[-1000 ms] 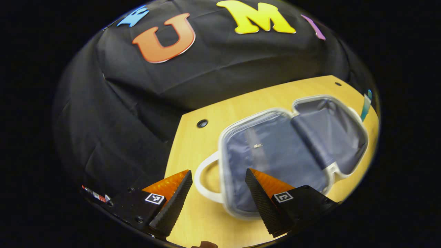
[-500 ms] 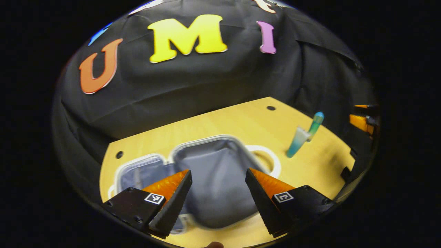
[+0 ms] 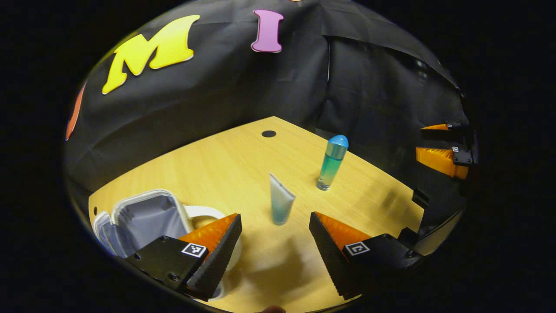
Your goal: First open the suitcase, pack the skin care products into it, and then close the suitcase.
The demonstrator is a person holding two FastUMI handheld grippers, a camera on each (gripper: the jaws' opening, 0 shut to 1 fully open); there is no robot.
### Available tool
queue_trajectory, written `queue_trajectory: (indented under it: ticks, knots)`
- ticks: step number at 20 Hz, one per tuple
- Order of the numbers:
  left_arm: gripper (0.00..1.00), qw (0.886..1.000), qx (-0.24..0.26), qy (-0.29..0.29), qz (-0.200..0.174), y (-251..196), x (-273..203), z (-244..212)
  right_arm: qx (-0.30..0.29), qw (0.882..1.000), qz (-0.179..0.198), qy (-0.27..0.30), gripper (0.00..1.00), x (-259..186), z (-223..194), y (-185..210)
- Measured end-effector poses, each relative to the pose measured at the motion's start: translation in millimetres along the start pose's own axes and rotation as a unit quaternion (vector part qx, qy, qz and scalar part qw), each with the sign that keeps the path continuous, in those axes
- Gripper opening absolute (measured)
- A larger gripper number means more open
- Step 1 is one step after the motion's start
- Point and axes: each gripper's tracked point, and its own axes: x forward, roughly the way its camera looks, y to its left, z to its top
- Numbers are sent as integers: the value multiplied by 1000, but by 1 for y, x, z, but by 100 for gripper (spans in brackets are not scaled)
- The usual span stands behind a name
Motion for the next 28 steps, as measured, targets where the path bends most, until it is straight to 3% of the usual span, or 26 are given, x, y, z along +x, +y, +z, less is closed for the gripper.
queue_trajectory:
  ticks: [5,8,11,13,15,17,22,28]
  knots:
    - [99,997,-48,5,58,10,56,-22,-15,1000,5,17,80,19,-22,-13]
    - [97,994,-72,-33,71,10,75,-15,-13,1000,19,19,80,43,-24,-7]
    - [78,992,-53,-58,100,14,81,-6,-2,999,44,18,80,72,-19,13]
    - [62,991,-65,-65,100,11,86,-6,5,998,58,7,80,90,-7,25]
    - [52,989,-75,-63,108,11,90,-8,11,997,75,-4,80,106,6,40]
    - [40,988,-85,-53,120,10,86,-11,7,996,88,-8,80,119,15,55]
    - [36,987,-103,-46,118,-4,58,-12,-2,992,122,-24,81,141,31,89]
    - [35,979,-131,-56,146,-12,-25,-3,17,991,134,-19,80,174,33,117]
